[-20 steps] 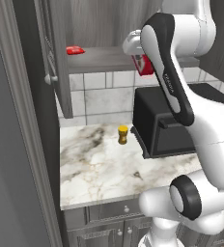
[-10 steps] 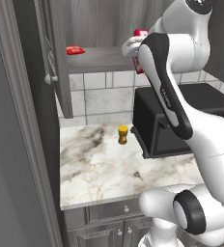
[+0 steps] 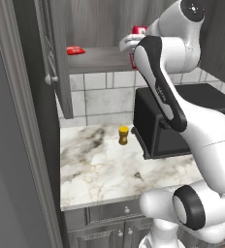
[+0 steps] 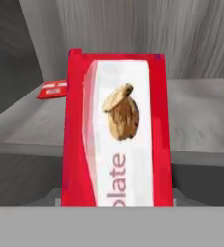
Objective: Pick the boxed food and cereal from the counter and place them in the cabinets closest to them.
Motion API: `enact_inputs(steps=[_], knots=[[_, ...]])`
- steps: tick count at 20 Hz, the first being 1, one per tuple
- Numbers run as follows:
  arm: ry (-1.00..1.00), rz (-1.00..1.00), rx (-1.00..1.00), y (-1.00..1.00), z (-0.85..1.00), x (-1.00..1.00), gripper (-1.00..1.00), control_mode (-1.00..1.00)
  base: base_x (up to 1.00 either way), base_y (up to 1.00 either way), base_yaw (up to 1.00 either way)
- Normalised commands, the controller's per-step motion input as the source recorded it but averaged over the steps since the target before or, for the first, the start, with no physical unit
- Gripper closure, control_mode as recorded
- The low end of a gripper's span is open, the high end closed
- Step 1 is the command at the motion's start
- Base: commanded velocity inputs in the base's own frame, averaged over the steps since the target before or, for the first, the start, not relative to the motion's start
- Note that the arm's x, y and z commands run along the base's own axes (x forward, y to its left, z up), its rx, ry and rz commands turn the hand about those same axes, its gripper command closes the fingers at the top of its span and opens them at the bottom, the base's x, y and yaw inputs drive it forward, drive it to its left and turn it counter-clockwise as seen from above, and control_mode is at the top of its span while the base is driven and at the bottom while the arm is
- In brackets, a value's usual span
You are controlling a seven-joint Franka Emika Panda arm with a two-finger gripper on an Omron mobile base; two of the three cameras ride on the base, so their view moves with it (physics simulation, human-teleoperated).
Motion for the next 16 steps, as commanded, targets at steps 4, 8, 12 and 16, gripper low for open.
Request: enact_inputs(steps=[4,8,12,16], knots=[[0.00,-0.03,0.02,0.00,0.21,0.37,1.00,-1.00,0.00,0.00,0.00],[-0.01,-0.02,0.00,0.00,0.03,0.28,1.00,-1.00,0.00,0.00,0.00],[0.00,-0.02,0.00,0.00,-0.04,0.26,1.00,-1.00,0.00,0.00,0.00],[0.00,-0.01,0.00,0.00,0.00,0.40,1.00,-1.00,0.00,0.00,0.00]])
